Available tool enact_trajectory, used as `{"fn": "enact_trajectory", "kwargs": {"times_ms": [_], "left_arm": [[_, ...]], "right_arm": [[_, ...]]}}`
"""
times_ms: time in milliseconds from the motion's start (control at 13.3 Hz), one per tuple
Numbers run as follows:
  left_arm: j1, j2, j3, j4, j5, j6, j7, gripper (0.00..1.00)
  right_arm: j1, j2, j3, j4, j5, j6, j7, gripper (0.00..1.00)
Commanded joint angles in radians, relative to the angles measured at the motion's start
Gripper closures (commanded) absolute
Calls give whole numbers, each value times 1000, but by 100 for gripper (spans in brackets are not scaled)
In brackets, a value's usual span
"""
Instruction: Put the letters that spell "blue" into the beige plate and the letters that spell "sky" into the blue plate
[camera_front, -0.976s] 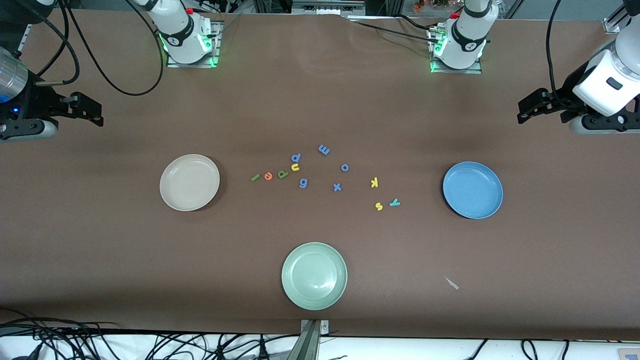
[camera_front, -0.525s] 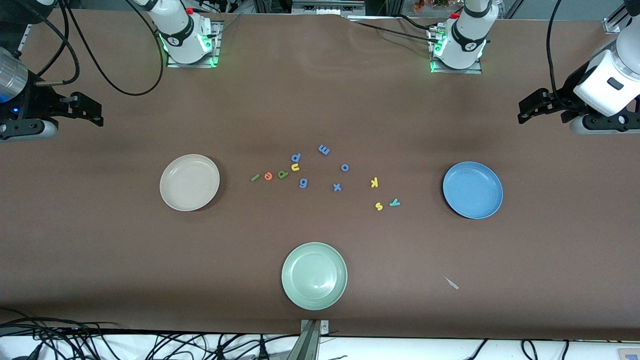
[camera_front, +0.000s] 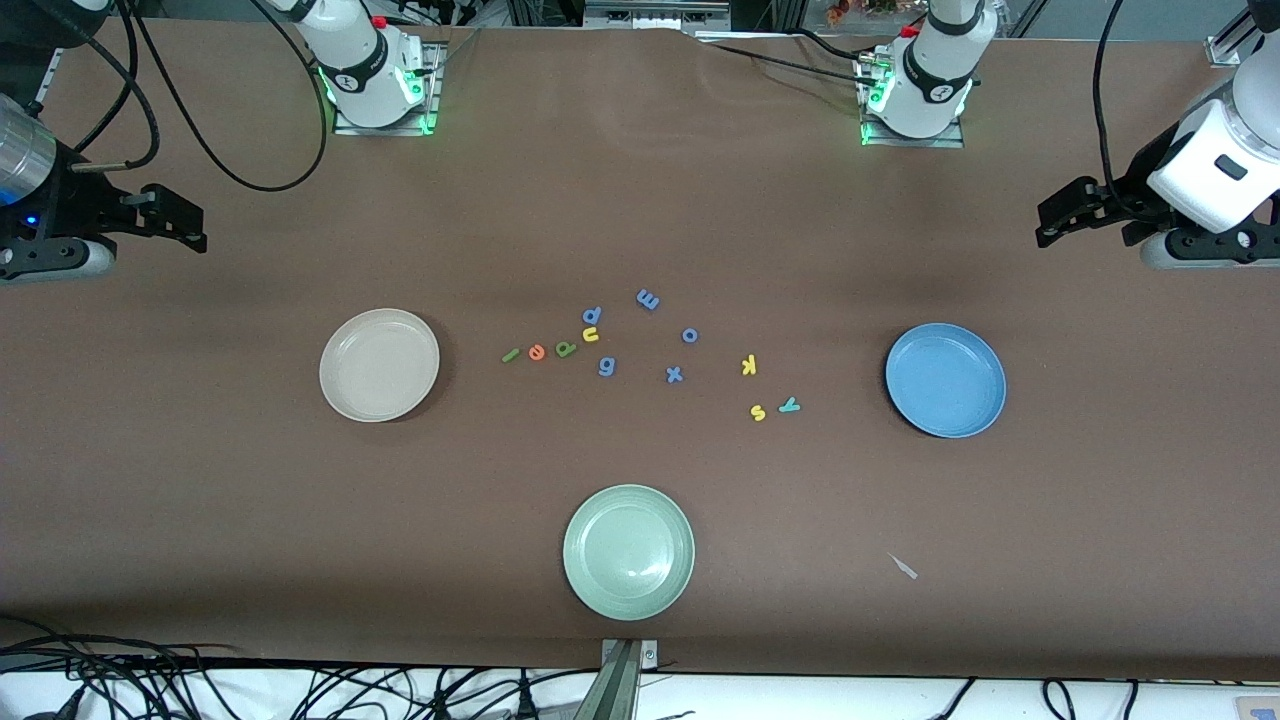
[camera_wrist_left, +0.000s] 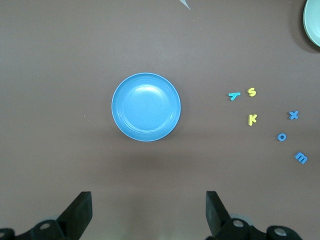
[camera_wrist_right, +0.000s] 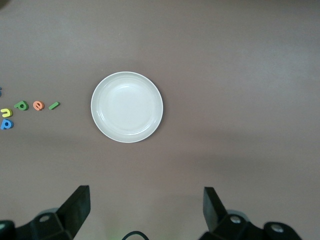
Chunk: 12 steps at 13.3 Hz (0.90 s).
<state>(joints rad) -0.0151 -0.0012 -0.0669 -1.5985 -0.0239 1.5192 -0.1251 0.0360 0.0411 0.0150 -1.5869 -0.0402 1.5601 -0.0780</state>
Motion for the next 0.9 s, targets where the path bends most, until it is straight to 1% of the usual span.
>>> {"fn": "enact_trajectory", "kwargs": {"times_ms": [0, 300, 450, 826], "left_arm": [[-2, 15, 2, 32, 24, -24, 54, 0], [-8, 17, -2, 34, 22, -22, 44, 0], [-16, 20, -4, 57, 18, -22, 41, 0], [-17, 27, -4, 74, 25, -25, 47, 0]], "right_arm": [[5, 2, -3, 19, -6, -12, 3, 0], [5, 2, -3, 19, -6, -14, 3, 0], [5, 2, -3, 19, -4, -14, 3, 0], [5, 2, -3, 19, -4, -14, 3, 0]]}}
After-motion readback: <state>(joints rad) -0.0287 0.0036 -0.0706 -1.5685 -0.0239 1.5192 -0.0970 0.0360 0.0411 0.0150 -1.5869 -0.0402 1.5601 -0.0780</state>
